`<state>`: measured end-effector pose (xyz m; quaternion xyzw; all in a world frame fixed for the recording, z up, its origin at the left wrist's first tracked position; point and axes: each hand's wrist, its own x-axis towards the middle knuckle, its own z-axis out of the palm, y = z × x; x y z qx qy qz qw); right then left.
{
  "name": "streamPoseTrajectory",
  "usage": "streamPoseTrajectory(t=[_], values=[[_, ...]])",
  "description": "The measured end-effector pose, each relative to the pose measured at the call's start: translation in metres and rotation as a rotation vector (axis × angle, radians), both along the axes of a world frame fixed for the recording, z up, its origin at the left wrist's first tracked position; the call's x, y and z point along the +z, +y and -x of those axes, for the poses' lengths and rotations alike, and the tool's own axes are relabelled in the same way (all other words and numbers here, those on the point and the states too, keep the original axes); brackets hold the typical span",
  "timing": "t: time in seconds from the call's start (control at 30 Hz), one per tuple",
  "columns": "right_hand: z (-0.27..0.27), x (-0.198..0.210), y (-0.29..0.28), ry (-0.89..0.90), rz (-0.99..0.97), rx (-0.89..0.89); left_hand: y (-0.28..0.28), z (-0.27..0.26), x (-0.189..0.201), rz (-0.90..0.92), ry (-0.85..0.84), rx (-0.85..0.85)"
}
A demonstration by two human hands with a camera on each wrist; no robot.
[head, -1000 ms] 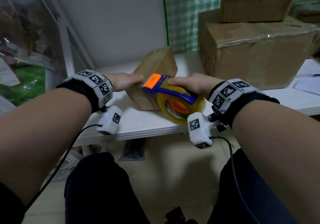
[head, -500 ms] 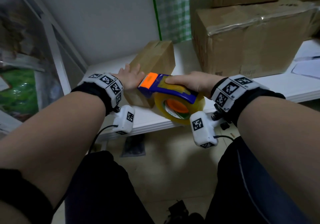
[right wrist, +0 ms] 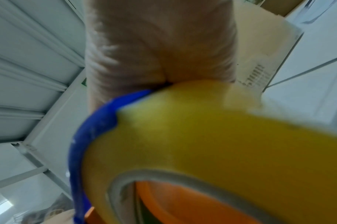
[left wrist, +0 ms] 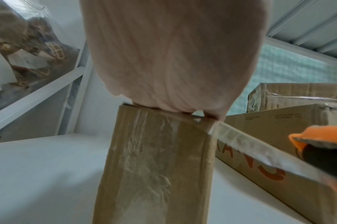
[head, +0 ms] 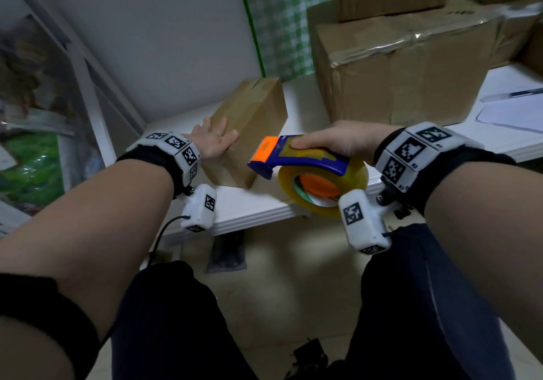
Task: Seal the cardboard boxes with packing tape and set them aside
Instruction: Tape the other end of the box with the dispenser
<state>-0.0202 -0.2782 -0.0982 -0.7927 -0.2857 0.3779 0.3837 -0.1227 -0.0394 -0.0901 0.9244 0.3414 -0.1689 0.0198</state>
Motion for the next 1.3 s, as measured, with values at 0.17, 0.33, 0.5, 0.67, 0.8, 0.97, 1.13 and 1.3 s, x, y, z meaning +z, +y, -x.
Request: streamPoseTrajectory(t=[0.17,0.33,0.5,0.67,0.8,0.97,1.13,1.3], values=[[0.010,0.009,0.019,-0.069,0.089,0.025,0.001,0.001,-0.001,0.041,-0.021,0.011],[0.016,0.009,0.042,-0.036,0.114,0.068,0.000,0.003,0.000,-0.027,0.006,-0.013],[0.015,0.009,0.057,0.027,0.147,0.059,0.000,0.003,0.001,-0.046,0.004,-0.034],[0.017,0.011,0.063,0.092,0.165,0.064,0.001,0.002,-0.002,-0.068,-0.018,-0.047],[0.020,0.014,0.067,0.090,0.173,0.082,0.001,0.002,-0.003,-0.070,-0.042,-0.046],[0.022,0.017,0.071,0.091,0.154,0.079,0.000,0.000,-0.006,-0.086,-0.052,-0.043],[0.023,0.021,0.075,0.104,0.153,0.034,-0.004,-0.003,-0.008,-0.110,-0.079,-0.016],[0.025,0.026,0.074,0.156,0.156,0.002,-0.007,-0.006,-0.010,-0.139,-0.081,0.002]])
